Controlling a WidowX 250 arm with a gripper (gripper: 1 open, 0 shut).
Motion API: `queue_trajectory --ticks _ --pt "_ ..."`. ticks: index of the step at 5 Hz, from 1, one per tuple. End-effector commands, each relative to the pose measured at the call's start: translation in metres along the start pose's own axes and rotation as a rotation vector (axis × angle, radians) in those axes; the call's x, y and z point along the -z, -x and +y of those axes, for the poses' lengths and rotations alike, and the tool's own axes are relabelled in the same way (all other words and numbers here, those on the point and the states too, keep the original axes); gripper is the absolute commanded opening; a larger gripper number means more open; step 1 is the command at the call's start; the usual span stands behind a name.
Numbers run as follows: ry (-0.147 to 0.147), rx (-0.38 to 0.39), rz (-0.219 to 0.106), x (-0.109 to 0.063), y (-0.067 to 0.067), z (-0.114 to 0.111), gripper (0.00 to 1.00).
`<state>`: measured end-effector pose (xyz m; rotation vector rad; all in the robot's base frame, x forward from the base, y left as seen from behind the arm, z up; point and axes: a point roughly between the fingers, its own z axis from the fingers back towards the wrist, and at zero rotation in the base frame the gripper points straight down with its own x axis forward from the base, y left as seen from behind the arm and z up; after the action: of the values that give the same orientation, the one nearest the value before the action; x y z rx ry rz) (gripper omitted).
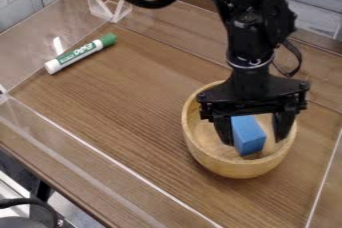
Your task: Remove the blue block from inside the brown bowl and put it on the table
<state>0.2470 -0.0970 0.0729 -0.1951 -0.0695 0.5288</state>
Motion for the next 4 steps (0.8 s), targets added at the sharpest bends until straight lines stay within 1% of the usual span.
queue_trajectory --ticks 1,4 --pt "0.025 0.026 -0.040 -0.009 -0.009 -0.008 1.00" --pt "0.018 0.062 -0.067 -0.008 -0.020 -0.009 1.00"
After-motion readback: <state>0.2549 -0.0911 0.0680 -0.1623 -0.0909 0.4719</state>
